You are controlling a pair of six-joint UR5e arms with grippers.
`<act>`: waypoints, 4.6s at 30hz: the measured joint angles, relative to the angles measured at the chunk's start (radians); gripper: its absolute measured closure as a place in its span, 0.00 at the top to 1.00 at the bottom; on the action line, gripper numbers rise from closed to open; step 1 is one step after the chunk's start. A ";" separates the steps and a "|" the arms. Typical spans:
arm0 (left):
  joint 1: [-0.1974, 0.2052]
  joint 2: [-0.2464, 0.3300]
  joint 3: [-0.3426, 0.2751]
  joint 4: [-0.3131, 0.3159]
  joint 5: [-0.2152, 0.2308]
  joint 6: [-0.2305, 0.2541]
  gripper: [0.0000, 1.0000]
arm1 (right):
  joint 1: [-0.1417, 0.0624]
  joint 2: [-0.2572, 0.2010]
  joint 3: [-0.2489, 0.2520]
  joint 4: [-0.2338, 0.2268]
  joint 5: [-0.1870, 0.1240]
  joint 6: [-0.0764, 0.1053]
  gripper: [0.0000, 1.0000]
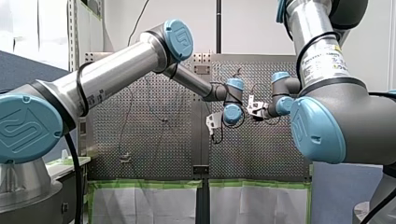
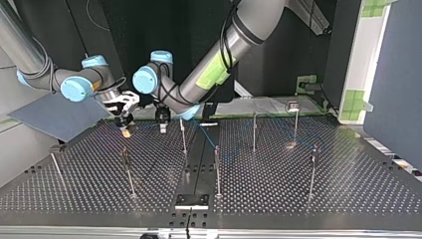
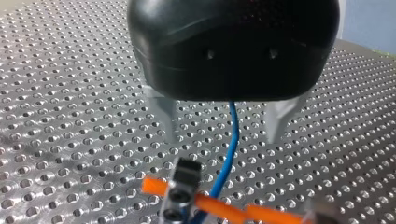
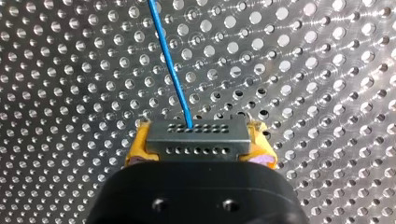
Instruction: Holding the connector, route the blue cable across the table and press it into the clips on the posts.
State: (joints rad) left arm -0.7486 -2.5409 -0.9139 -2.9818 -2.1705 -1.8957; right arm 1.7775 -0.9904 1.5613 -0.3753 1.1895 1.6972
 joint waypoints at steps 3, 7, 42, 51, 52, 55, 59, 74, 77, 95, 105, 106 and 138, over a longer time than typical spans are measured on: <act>0.002 0.000 0.001 0.002 0.017 -0.002 0.19 | 0.000 0.000 0.000 0.002 -0.003 0.001 0.00; 0.002 0.001 0.001 -0.003 0.026 -0.014 0.00 | -0.001 0.000 -0.001 0.005 -0.003 0.001 0.00; -0.049 0.163 0.021 -0.158 -0.057 -0.039 0.00 | -0.008 -0.188 -0.122 0.275 -0.028 0.080 0.00; -0.051 0.244 0.021 -0.161 -0.058 -0.034 0.00 | -0.008 -0.270 -0.123 0.343 -0.028 0.080 0.00; -0.051 0.251 0.021 -0.161 -0.058 -0.034 0.00 | -0.008 -0.278 -0.123 0.348 -0.028 0.080 0.00; -0.052 0.277 0.021 -0.161 -0.058 -0.031 0.00 | -0.009 -0.305 -0.119 0.367 -0.028 0.081 0.00; -0.052 0.292 0.021 -0.162 -0.057 -0.029 0.00 | -0.012 -0.338 -0.106 0.381 -0.028 0.087 0.00; -0.033 0.294 0.020 -0.114 -0.031 -0.011 0.00 | -0.025 -0.356 -0.091 0.384 -0.025 0.098 0.00; -0.025 0.294 0.020 -0.090 -0.006 -0.004 0.00 | -0.019 -0.368 -0.091 0.386 -0.025 0.103 0.00; 0.018 0.270 0.020 -0.008 0.055 0.014 0.00 | -0.020 -0.368 -0.091 0.385 -0.024 0.103 0.00; 0.024 0.260 0.020 0.016 0.076 0.015 0.00 | -0.020 -0.368 -0.091 0.385 -0.025 0.103 0.00; 0.024 0.260 0.020 0.016 0.076 0.015 0.00 | -0.020 -0.368 -0.091 0.385 -0.024 0.103 0.00; 0.024 0.260 0.020 0.016 0.076 0.015 0.05 | -0.020 -0.368 -0.091 0.385 -0.025 0.103 0.00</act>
State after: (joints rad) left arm -0.7247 -2.2813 -0.8940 -2.9657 -2.0944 -1.8809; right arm 1.7578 -1.3585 1.4699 0.0100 1.1648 1.8001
